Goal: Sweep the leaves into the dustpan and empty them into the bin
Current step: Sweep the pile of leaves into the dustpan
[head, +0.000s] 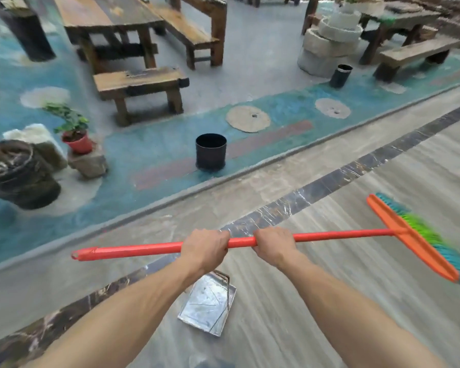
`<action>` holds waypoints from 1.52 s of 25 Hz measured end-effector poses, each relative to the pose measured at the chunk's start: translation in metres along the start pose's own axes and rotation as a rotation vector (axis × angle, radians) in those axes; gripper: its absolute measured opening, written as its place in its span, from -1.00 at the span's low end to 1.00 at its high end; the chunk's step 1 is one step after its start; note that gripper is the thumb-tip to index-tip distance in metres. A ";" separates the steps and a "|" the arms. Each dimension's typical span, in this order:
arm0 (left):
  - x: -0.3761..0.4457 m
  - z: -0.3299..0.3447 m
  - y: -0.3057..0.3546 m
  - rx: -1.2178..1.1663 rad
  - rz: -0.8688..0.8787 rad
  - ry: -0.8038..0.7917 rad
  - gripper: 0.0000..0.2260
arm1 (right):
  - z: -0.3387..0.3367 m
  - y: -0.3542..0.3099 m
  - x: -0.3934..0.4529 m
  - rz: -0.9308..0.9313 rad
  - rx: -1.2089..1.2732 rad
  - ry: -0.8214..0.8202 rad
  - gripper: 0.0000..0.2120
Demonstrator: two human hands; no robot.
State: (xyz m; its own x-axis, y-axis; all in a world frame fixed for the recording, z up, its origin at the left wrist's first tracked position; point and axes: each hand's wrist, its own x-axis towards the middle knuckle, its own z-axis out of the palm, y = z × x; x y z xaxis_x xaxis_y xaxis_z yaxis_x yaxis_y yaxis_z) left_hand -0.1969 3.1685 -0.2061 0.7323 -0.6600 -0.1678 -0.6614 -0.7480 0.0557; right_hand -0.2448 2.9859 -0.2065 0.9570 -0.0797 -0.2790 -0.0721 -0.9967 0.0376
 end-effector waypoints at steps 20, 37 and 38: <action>-0.011 0.009 -0.011 -0.199 -1.443 -0.156 -0.77 | 0.015 -0.159 0.174 -0.463 0.372 -0.527 -0.49; 0.108 0.127 0.071 -0.904 -1.393 0.194 -0.65 | 0.040 -0.163 0.294 -0.509 0.439 -0.461 -0.81; 0.100 0.149 0.079 -0.885 -1.440 0.070 -0.54 | 0.047 -0.160 0.301 -0.546 0.349 -0.467 -0.80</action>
State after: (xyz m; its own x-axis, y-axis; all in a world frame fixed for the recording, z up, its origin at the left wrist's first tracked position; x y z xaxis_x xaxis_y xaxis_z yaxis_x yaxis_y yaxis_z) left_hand -0.1997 3.0537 -0.3651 0.6371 0.5595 -0.5302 0.7701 -0.4923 0.4057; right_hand 0.0415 3.1210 -0.3415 0.6714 0.4993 -0.5476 0.2147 -0.8383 -0.5012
